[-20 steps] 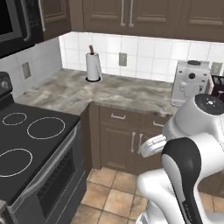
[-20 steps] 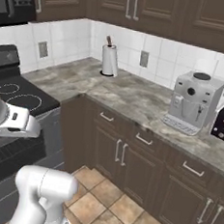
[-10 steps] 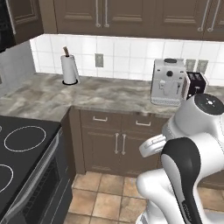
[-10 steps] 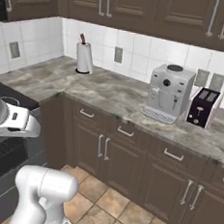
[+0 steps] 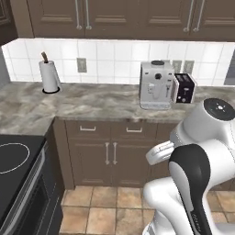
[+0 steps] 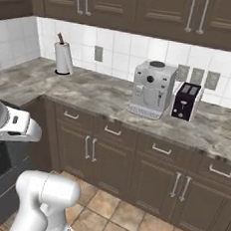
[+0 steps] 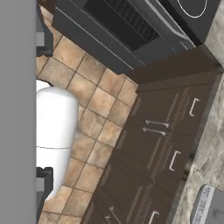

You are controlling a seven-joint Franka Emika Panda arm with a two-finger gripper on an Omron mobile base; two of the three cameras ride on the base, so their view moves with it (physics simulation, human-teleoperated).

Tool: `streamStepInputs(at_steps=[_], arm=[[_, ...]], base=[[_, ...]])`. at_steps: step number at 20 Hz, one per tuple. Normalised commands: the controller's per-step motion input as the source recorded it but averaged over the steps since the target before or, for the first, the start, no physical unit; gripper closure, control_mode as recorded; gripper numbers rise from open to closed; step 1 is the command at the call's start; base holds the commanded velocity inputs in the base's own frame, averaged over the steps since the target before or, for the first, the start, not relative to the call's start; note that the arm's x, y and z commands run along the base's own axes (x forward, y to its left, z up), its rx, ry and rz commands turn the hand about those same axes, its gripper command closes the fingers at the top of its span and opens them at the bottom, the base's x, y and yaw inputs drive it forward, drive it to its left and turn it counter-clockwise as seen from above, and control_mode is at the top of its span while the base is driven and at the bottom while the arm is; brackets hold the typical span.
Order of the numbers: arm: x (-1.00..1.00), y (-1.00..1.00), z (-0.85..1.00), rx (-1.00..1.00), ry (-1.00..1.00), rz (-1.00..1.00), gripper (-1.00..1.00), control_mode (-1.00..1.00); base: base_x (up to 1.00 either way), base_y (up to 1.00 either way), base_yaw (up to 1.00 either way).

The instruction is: Four empty soda cans are scattered around the kitchen. Gather all the cans and cluster them next to the stove for recycling.

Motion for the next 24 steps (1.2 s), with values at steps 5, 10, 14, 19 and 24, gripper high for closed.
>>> streamStepInputs(at_steps=[5, 10, 14, 19, 24], arm=[[0.00, 0.00, 0.00, 0.00, 0.00, 0.00, -1.00, 1.00], [0.00, 0.00, 0.00, 0.00, 0.00, 0.00, -1.00, 1.00], [0.00, 0.00, 0.00, 0.00, 0.00, 0.00, -1.00, 1.00], [0.00, 0.00, 0.00, 0.00, 0.00, 0.00, -1.00, 1.00], [0.00, 0.00, 0.00, 0.00, 0.00, 0.00, -1.00, 1.00]], base=[[0.00, -0.30, -0.30], [0.00, -0.30, -0.30], [0.00, -0.35, -0.26], [0.00, -0.41, -0.24], [0.09, -0.47, -0.19]])
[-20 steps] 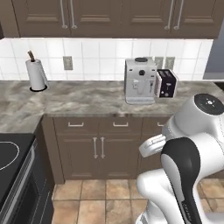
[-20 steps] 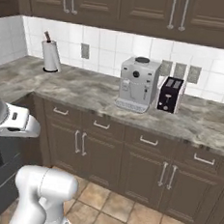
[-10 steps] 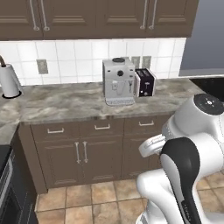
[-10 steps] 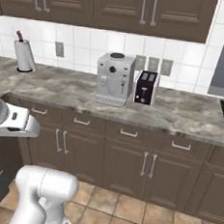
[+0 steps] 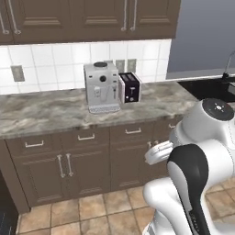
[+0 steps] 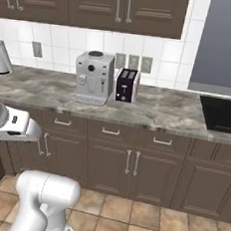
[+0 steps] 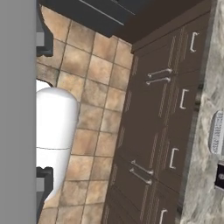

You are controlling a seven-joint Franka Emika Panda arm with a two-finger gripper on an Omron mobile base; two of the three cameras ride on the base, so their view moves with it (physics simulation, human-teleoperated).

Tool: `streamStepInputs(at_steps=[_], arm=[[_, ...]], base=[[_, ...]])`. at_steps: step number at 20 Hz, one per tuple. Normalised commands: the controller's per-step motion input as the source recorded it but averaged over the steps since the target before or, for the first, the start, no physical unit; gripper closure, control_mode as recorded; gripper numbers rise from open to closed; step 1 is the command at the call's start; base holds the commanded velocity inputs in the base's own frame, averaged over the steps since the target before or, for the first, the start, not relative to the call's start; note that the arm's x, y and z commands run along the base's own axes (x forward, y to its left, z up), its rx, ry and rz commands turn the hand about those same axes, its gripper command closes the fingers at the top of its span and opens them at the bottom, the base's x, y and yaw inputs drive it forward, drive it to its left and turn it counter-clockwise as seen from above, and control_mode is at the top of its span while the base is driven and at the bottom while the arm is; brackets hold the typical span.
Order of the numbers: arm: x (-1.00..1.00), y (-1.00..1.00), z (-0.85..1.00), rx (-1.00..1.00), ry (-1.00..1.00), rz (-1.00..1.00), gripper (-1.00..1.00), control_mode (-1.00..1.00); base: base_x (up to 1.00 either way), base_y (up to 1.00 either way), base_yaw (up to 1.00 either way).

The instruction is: Four empty soda cans are scattered around the kitchen. Gather all the cans and cluster them next to the stove for recycling.

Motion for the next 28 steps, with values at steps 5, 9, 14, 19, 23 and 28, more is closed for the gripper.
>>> streamStepInputs(at_steps=[5, 9, 14, 19, 23, 28], arm=[[0.00, 0.00, 0.00, 0.00, 0.00, 0.00, -1.00, 1.00], [0.00, 0.00, 0.00, 0.00, 0.00, 0.00, -1.00, 1.00], [0.00, 0.00, 0.00, 0.00, 0.00, 0.00, -1.00, 1.00], [0.00, 0.00, 0.00, 0.00, 0.00, 0.00, -1.00, 1.00], [0.00, 0.00, 0.00, 0.00, 0.00, 0.00, -1.00, 1.00], [0.00, 0.00, 0.00, 0.00, 0.00, 0.00, -1.00, 1.00]], base=[[0.13, -0.65, -0.13], [0.14, -0.71, -0.10], [0.13, -0.72, -0.10], [0.15, -0.59, -0.14], [0.14, -0.54, -0.15], [0.15, -0.62, -0.15]])
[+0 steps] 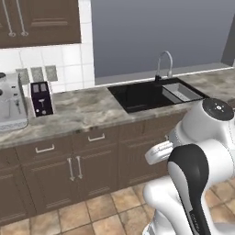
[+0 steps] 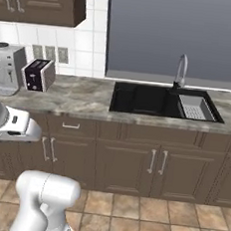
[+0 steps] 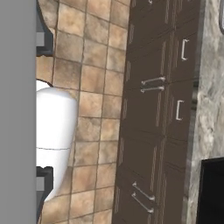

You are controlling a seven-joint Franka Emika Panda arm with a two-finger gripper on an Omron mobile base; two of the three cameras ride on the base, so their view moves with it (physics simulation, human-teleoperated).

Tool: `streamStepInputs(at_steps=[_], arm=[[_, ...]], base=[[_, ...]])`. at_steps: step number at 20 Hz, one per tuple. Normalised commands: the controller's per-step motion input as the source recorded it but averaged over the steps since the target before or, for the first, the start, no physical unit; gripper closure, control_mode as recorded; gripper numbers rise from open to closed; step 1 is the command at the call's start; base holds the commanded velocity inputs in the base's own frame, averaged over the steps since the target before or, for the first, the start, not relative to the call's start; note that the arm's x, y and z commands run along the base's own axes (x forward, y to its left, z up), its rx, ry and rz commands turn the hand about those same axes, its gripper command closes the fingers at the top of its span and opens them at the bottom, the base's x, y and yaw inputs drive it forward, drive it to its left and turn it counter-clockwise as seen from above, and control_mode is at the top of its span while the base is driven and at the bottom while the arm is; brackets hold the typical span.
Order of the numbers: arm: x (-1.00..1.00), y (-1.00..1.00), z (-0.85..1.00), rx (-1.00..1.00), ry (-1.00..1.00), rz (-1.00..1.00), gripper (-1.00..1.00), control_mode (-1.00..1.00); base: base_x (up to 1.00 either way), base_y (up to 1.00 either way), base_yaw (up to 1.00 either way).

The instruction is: Four empty soda cans are scattered around the kitchen. Gather all the cans and cluster them next to the stove for recycling.

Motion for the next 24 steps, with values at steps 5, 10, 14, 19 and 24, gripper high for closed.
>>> streamStepInputs(at_steps=[5, 10, 14, 19, 24], arm=[[0.00, 0.00, 0.00, 0.00, 0.00, 0.00, -1.00, 1.00], [0.00, 0.00, 0.00, 0.00, 0.00, 0.00, -1.00, 1.00], [0.00, 0.00, 0.00, 0.00, 0.00, 0.00, -1.00, 1.00], [0.00, 0.00, 0.00, 0.00, 0.00, 0.00, -1.00, 1.00], [0.00, 0.00, 0.00, 0.00, 0.00, 0.00, -1.00, 1.00]], base=[[0.22, -0.64, -0.16], [0.23, -0.67, -0.15], [0.22, -0.67, -0.15], [0.28, -0.62, -0.15], [0.28, -0.67, -0.15]])
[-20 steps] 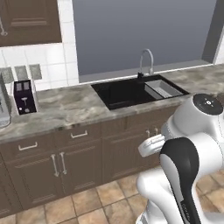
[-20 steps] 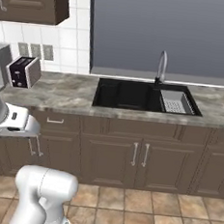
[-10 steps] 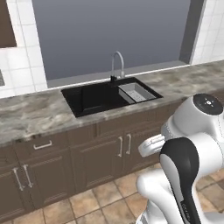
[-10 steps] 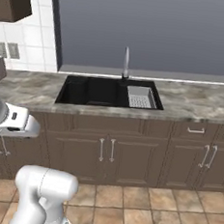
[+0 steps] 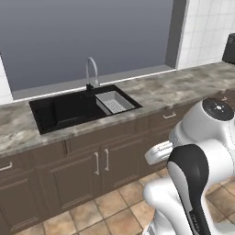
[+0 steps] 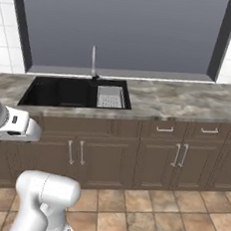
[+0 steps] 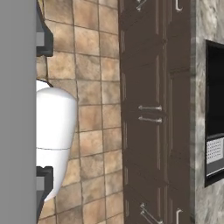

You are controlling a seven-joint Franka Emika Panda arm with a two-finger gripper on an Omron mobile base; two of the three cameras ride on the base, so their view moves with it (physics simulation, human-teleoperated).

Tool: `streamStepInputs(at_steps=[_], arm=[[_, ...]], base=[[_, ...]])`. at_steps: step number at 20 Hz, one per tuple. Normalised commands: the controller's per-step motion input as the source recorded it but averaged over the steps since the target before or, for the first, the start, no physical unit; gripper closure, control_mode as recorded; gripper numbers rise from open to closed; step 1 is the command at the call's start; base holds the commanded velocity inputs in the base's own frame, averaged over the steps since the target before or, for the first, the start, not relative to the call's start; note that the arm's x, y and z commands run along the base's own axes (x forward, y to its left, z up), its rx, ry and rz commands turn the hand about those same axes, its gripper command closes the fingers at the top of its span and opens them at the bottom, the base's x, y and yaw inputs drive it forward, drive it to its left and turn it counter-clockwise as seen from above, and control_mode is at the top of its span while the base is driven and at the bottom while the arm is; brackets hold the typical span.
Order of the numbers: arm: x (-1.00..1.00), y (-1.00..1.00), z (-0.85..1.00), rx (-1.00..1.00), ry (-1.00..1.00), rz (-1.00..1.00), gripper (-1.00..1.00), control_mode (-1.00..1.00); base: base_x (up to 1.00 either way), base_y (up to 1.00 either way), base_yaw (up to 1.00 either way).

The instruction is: Four empty soda cans are scattered around the kitchen. Gather all the cans and cluster them next to the stove for recycling.

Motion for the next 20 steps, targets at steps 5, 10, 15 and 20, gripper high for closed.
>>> streamStepInputs(at_steps=[5, 10, 15, 20], arm=[[0.00, 0.00, 0.00, 0.00, 0.00, 0.00, -1.00, 1.00], [0.00, 0.00, 0.00, 0.00, 0.00, 0.00, -1.00, 1.00], [0.00, 0.00, 0.00, 0.00, 0.00, 0.00, -1.00, 1.00], [0.00, 0.00, 0.00, 0.00, 0.00, 0.00, -1.00, 1.00]], base=[[0.24, -0.71, -0.14], [0.33, -0.60, -0.13], [0.41, -0.56, -0.15], [0.34, -0.46, -0.22]])
